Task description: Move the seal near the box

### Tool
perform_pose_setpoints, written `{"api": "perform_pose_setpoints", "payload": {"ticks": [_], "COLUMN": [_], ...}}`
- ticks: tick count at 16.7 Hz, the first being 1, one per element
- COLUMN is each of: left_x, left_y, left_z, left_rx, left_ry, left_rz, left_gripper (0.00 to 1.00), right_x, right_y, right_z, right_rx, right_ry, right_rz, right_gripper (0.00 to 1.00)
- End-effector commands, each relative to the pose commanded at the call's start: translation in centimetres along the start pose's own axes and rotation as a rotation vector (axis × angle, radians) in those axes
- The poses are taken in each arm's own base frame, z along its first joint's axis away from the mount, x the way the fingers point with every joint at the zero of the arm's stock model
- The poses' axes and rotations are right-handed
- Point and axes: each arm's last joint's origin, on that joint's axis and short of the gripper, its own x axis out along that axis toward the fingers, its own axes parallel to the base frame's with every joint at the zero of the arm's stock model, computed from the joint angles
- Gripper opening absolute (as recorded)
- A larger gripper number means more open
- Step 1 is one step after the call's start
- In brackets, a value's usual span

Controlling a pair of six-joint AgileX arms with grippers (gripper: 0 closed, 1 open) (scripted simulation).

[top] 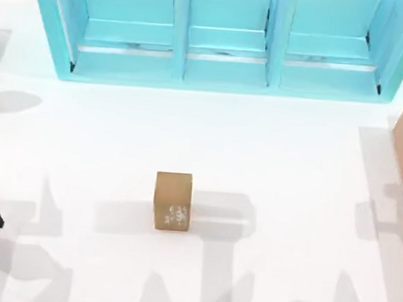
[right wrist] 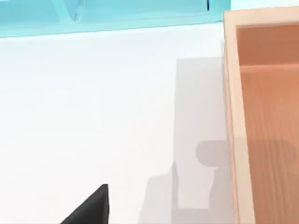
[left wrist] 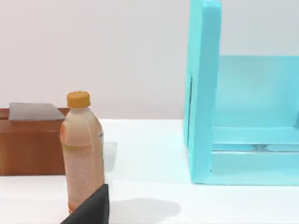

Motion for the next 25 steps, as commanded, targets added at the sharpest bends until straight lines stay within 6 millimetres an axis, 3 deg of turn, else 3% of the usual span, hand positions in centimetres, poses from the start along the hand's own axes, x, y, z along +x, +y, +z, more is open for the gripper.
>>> {"api": "perform_pose_setpoints", "payload": {"ticks": [6,10,15,19,25], "left_x": [0.0,0.0,0.0,0.0,0.0], "left_y": [0.0,0.0,0.0,0.0,0.0], "left_z": [0.0,0.0,0.0,0.0,0.0], "left_rx": [0.000,0.000,0.000,0.000,0.000], "left_ry": [0.000,0.000,0.000,0.000,0.000], "left_rz": [0.000,0.000,0.000,0.000,0.000], "left_gripper": [1.00,1.00,1.00,1.00,1.00], "right_x": [4.5,8.2,12.5,17.4,20.4], "right_y": [5.5,9.6,15.1,20.6,28.1], "right_z": [11.1,14.6,14.1,11.7,7.9], "right_rx": [0.038,0.047,0.019,0.003,0.007], "right_ry": [0.335,0.465,0.703,0.898,1.048], "right_rz": [0.063,0.069,0.025,-0.038,-0.147], "right_gripper": [1.00,1.00,1.00,1.00,1.00]}}
